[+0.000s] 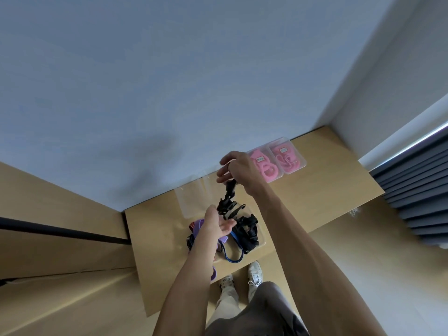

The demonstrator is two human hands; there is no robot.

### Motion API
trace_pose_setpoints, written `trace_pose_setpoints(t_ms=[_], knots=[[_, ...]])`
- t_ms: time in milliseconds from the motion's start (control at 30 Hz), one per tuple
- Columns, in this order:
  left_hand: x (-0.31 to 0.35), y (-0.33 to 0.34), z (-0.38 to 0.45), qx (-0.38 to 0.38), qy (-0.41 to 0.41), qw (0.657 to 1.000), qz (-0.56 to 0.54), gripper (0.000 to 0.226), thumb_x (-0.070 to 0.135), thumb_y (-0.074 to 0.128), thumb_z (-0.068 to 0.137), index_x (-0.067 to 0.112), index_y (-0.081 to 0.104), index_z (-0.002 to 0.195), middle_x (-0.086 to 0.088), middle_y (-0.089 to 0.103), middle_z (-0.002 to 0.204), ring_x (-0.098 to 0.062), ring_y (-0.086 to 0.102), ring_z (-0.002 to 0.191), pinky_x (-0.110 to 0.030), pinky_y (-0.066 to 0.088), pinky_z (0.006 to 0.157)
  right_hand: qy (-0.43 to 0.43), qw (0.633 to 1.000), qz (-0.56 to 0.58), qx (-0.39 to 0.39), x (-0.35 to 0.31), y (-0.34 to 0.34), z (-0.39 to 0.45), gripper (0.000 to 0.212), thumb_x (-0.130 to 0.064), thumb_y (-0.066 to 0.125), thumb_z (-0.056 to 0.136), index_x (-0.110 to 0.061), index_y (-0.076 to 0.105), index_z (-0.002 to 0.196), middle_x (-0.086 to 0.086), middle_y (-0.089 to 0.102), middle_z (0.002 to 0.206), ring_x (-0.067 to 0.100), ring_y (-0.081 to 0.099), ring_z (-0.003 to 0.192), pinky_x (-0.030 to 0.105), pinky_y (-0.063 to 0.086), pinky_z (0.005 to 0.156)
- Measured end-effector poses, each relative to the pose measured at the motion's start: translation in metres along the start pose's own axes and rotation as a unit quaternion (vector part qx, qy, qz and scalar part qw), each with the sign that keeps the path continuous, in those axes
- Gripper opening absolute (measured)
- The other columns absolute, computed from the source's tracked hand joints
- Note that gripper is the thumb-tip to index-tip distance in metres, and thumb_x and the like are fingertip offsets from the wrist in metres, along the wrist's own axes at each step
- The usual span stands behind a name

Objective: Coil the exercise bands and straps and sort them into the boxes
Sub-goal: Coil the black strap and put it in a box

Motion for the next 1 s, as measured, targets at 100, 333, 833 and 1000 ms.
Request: trace_pose_setpoints(t_ms=[100,333,833,1000], knots=[[0.002,0.008,0.0,-0.11,-0.059,0.985,-0.122,0.042,0.034,0.04,0.104,-0.005,0.056,0.107,-0.031,0.059,0.118,-0.043,0.064,0.105,-0.04,0.052,0.084,0.002,0.998,0.031,-0.063,-0.017,-0.003,-0.004,0.029,0.005,0.037,0.083,-0.003,0.058,0.102,0.015,0.074,0.077,0.035,0.075,0.072,0.03,0.055,0.054],[0.015,0.017,0.001,-0.086,0.076,0.991,-0.071,0.014,-0.01,0.043,0.089,0.0,0.052,0.094,-0.016,0.061,0.081,-0.026,0.06,0.069,-0.037,0.051,0.076,0.024,0.996,-0.036,0.083,0.006,-0.035,0.003,0.017,0.002,0.049,0.082,-0.003,0.065,0.08,0.02,0.074,0.08,0.022,0.07,0.06,0.021,0.052,0.049],[0.033,0.0,-0.011,-0.031,0.15,0.986,0.07,0.013,0.009,0.061,0.084,-0.004,0.062,0.088,-0.021,0.065,0.07,-0.03,0.063,0.056,-0.04,0.058,0.065,0.11,0.988,-0.1,0.03,0.095,-0.018,0.007,0.033,0.001,0.04,0.079,-0.009,0.064,0.1,0.014,0.07,0.082,0.022,0.062,0.06,0.024,0.042,0.049],[0.034,0.01,-0.011,-0.072,0.161,0.975,0.137,0.039,0.025,0.047,0.095,-0.004,0.072,0.095,-0.018,0.064,0.073,-0.031,0.061,0.071,-0.046,0.051,0.073,0.114,0.991,-0.048,-0.057,0.105,0.01,0.01,0.039,-0.04,0.069,0.077,-0.007,0.064,0.096,0.015,0.071,0.081,0.026,0.067,0.062,0.034,0.051,0.063]])
Point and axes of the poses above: each hand's wrist, its own z-axis towards the middle knuckle, its own y-axis out of the palm, x = y × z, the point moved 3 cm from there along z, towards the middle knuckle
